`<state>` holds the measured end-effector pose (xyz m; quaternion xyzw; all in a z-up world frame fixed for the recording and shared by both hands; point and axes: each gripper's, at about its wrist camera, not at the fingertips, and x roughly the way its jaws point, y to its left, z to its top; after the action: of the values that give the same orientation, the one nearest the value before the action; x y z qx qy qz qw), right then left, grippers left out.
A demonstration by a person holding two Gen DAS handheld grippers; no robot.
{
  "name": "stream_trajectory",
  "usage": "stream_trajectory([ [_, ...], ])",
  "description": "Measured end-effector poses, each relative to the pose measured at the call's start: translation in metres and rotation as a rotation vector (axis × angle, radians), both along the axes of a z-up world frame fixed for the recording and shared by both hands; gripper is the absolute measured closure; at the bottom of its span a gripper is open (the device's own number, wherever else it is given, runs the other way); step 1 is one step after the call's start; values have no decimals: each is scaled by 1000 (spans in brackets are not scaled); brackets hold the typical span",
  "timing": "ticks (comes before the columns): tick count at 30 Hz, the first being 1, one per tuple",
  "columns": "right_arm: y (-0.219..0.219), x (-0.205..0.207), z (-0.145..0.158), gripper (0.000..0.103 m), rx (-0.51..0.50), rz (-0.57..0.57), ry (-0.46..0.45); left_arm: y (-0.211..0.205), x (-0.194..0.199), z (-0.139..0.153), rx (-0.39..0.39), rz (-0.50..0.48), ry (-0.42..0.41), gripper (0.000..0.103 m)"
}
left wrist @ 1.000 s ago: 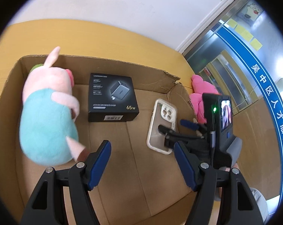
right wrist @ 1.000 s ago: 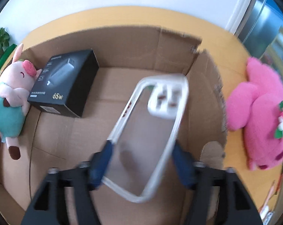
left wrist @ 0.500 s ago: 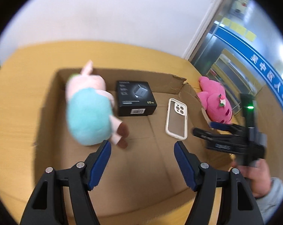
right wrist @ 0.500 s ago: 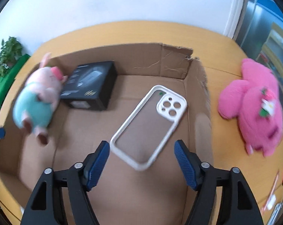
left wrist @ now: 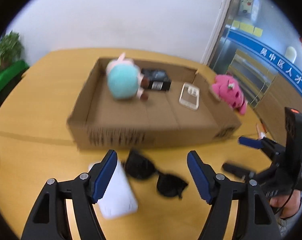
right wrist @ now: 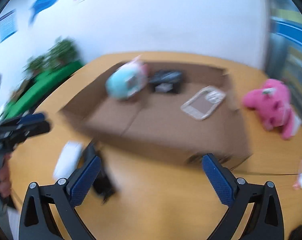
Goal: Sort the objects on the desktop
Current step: 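Move both grippers back to the black sunglasses on the table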
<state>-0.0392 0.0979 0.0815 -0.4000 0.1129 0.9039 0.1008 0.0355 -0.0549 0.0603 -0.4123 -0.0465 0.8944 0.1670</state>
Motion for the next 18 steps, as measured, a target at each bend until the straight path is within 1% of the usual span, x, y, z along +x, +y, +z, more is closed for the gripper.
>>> stream_trajectory([
  [3, -32, -15, -35, 0, -74, 162, -76, -8, 15, -26, 9, 37, -67, 31],
  [4, -40, -23, -43, 1, -71, 194, -90, -11, 20, -35, 14, 53, -90, 31],
  [6, -50, -39, -55, 1, -42, 230, -114, -18, 28, -42, 24, 72, -98, 31],
  [8, -51, -61, -68, 4, -17, 236, -145, -23, 35, -47, 43, 79, -106, 31],
  [9, -49, -70, -75, 9, -19, 231, -163, -24, 39, -48, 48, 77, -109, 31],
  [11, -47, -87, -86, 14, -43, 226, -197, -29, 45, -49, 51, 79, -109, 31],
  [13, -50, -95, -92, 15, -43, 220, -208, -32, 47, -52, 61, 84, -107, 31],
  [16, -62, -102, -96, 14, 23, 212, -210, -37, 44, -55, 75, 91, -114, 31],
  [17, -66, -103, -97, 15, 49, 210, -212, -37, 43, -57, 82, 91, -115, 31],
  [18, -69, -103, -97, 19, 67, 209, -209, -37, 43, -58, 86, 90, -115, 31],
])
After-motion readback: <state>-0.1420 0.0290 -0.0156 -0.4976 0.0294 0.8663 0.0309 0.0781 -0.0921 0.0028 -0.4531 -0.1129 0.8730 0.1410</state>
